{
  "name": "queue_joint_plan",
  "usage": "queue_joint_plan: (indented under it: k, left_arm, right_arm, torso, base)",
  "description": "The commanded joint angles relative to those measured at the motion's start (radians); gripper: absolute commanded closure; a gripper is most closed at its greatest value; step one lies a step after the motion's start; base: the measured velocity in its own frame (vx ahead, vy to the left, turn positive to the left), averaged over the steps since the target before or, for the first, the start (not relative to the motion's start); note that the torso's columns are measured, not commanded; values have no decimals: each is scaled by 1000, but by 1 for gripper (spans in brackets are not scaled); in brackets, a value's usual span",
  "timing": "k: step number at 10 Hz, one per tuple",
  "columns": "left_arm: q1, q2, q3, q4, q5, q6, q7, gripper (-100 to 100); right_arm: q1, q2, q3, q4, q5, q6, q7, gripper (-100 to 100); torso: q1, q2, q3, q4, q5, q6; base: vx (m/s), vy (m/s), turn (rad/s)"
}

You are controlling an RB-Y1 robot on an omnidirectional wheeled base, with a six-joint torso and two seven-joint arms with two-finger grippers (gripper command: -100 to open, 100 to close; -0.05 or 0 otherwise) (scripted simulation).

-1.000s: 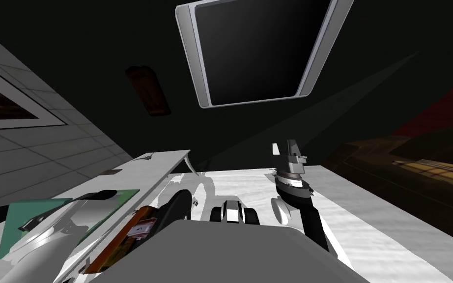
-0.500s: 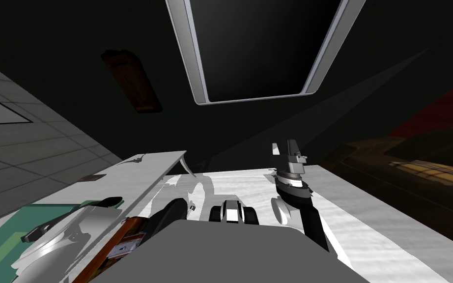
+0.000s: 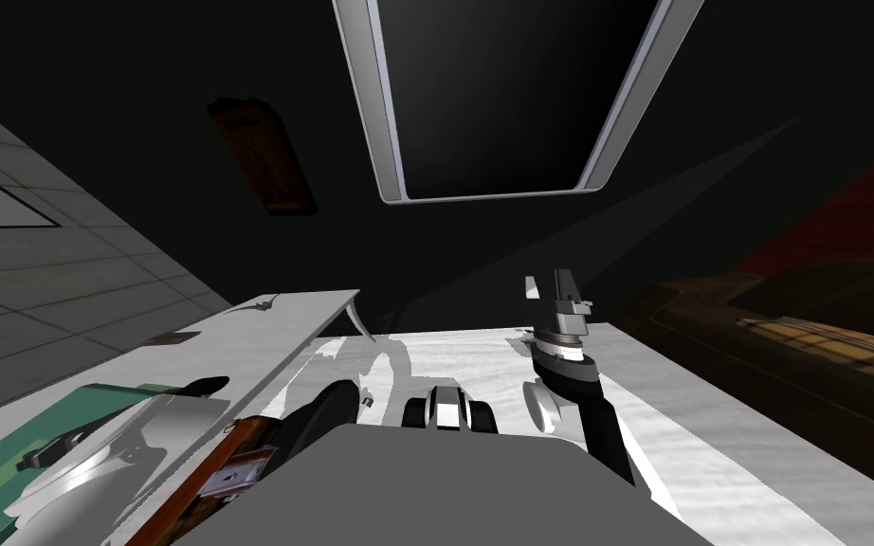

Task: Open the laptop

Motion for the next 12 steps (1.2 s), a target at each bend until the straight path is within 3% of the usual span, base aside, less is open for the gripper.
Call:
queue_joint_plan:
  k: [1,5,6,7,12]
  left_arm:
    - [-5,36,12,-11,49,21,-48,-100]
    - [-12,90,29,-17,120,44,-114,-100]
    - [-10,81,27,-10,107,36,-100,-100]
    - [-11,83,27,-9,109,36,-104,0]
    - [-11,82,27,-9,109,36,-103,0]
  right_arm:
    - [0,0,0,0,0,0,0,0]
    - [0,0,0,0,0,0,0,0]
    - [0,0,0,0,0,0,0,0]
    - [0,0,0,0,0,0,0,0]
    - [0,0,0,0,0,0,0,0]
  torso:
    - [-1,-1,-1,0,-1,1]
    - [2,-1,0,0,1,1]
    - [2,-1,0,0,1,1]
    - [3,-1,0,0,2,1]
    - [3,-1,0,-1,2,1]
  base:
    - [-30,-39,-9]
    - [-17,-34,-18]
    - [-8,-16,-4]
    - [0,0,0]
    - [0,0,0]
